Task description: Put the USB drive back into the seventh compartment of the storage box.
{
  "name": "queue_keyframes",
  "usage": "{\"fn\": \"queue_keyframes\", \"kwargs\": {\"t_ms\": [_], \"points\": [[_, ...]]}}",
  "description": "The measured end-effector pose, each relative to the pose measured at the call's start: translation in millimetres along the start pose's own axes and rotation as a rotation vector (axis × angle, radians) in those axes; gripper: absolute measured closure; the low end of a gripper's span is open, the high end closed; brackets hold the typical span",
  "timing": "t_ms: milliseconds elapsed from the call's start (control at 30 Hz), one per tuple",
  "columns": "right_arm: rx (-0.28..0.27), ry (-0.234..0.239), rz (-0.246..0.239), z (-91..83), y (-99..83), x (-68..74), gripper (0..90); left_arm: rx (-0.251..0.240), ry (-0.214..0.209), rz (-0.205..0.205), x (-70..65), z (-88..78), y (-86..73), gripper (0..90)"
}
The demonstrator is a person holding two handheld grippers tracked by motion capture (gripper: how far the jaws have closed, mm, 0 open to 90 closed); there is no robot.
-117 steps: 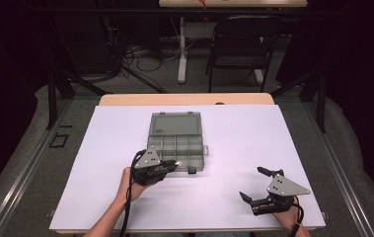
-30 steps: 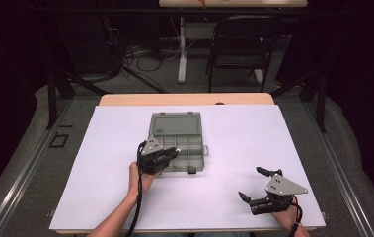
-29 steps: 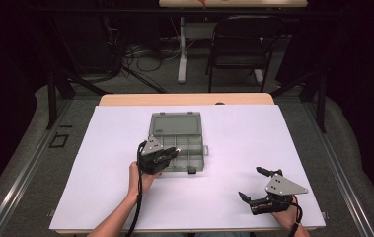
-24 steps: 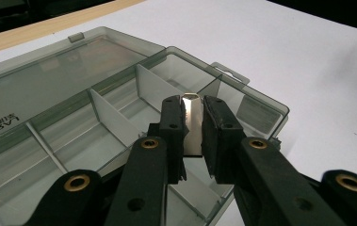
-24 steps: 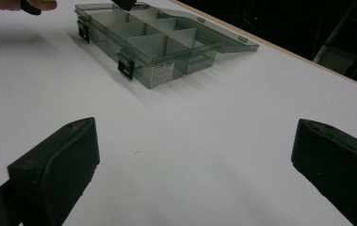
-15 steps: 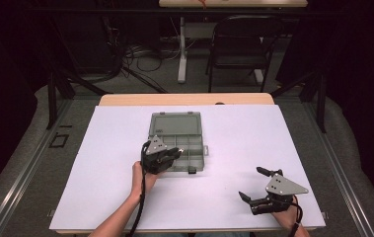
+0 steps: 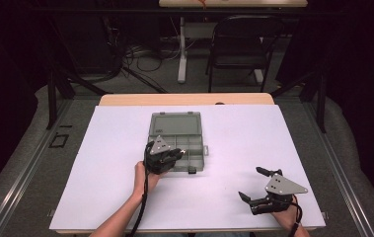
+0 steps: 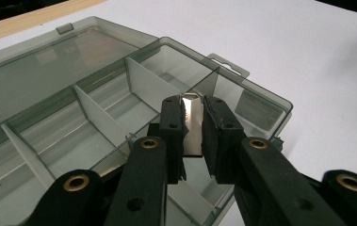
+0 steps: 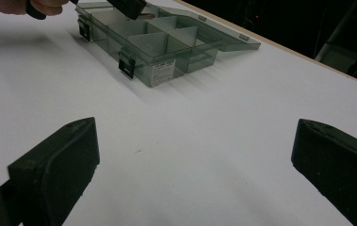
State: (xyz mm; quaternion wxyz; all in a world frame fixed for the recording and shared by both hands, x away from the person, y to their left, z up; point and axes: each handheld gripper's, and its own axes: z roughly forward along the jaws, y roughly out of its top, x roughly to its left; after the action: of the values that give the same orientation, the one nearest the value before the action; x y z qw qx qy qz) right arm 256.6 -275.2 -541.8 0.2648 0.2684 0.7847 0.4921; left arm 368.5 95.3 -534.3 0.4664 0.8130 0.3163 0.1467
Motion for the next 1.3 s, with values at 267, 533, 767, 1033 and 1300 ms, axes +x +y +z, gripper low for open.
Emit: {"fn": "queue_keyframes", "kwargs": {"t_ms": [267,533,767,1033,1300], "points": [[-0.004,-0.002,0.001,0.1,0.0,-0.2,0.9,0.011,0.001,-0.003,-2.0,3.3,-0.1,78.2],[-0.005,0.000,0.002,-0.3,-0.1,-0.2,0.9,0.009,0.052,0.005,-4.4,-2.3,4.3,37.7],[-0.004,0.000,0.003,-0.3,0.0,-0.5,0.9,0.013,0.031,0.027,-4.5,-8.1,6.5,16.3],[-0.002,0.003,0.000,-0.8,1.0,0.7,0.9,0.016,0.008,0.036,-6.9,-14.0,9.5,10.9],[0.001,0.015,0.005,-0.6,1.4,0.4,0.9,0.025,0.006,0.045,-10.7,-22.6,11.3,10.5]]}}
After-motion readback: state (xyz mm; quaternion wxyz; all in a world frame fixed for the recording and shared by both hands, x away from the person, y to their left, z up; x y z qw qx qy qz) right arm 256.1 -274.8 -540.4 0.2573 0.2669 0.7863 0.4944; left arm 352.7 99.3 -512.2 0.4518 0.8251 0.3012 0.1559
